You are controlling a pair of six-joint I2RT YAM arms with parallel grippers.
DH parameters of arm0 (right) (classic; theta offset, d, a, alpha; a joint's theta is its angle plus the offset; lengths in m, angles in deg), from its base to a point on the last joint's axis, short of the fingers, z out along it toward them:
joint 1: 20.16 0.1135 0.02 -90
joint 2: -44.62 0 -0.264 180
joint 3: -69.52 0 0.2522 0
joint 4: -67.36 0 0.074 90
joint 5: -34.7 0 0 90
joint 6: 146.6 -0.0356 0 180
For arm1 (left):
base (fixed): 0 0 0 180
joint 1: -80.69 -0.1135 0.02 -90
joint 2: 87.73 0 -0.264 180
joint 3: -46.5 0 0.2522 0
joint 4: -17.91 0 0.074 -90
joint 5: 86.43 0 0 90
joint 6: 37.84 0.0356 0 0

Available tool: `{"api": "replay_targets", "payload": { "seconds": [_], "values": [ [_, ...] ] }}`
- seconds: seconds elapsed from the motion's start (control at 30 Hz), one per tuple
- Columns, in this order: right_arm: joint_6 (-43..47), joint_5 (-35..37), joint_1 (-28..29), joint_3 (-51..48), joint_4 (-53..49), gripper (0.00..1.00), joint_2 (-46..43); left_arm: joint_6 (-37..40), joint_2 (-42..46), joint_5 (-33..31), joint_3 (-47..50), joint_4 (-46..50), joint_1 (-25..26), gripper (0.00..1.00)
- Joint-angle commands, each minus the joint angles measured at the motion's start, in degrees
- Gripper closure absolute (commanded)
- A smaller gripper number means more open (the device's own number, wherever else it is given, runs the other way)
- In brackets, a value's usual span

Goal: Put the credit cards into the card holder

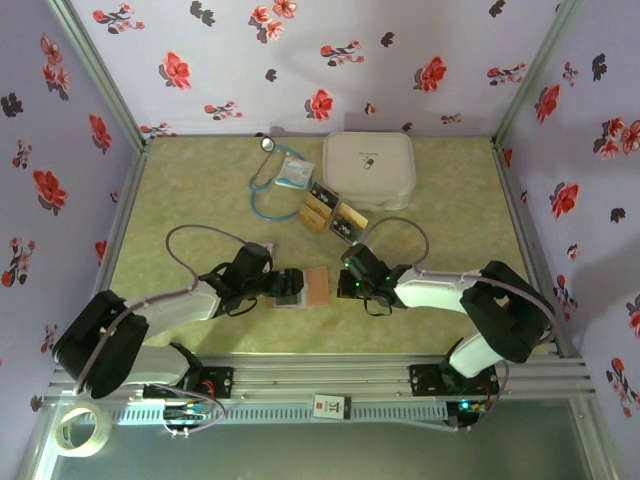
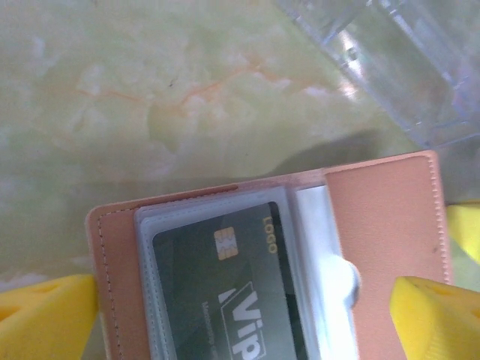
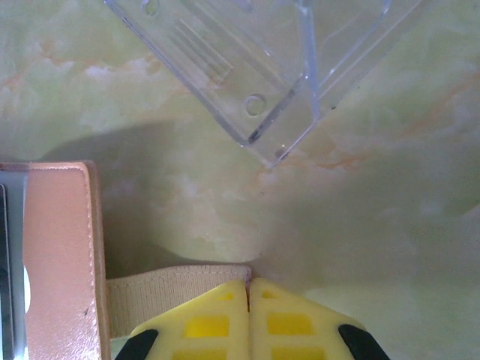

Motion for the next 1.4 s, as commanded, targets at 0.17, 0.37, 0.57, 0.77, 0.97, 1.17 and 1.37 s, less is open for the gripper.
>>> {"api": "replay_targets", "payload": {
  "seconds": [0.17, 0.37, 0.57, 0.77, 0.97, 1.17, 1.37],
  "values": [
    [-0.28, -0.97, 0.39, 1.25, 0.36, 1.0, 1.58, -3.19, 6.52, 3.36, -2.41, -0.52, 0.3, 0.0],
    [-0.36, -0.97, 0.41, 1.24, 0.52, 1.0, 1.81, -5.29, 2.77, 3.73, -4.47, -4.74, 3.65, 0.0],
    [-0.54, -0.89, 0.46, 1.04, 0.87, 1.0, 1.42, -7.54, -2.89, 3.52, -5.1, -10.12, 5.89, 0.0],
    [-0.72, -0.58, 0.39, 0.09, 0.8, 0.97, 0.13, -9.14, -7.01, 2.7, -5.3, -13.66, 7.24, 0.0],
    [-0.77, -0.19, 0.32, -1.24, 0.2, 0.84, -2.19, -9.99, -10.35, 2.43, -6.34, -15.93, 7.89, 0.0],
    [-0.8, 1.01, -0.46, -3.6, -1.71, 0.69, -7.05, -9.07, -10.62, 2.31, -8.3, -14.92, 8.07, 0.0],
    [-0.25, 2.76, -1.46, -5.17, -5.77, 0.63, -13.79, -6.91, -10.33, 2.07, -10.42, -12.07, 8.02, 0.0]
  ]
}}
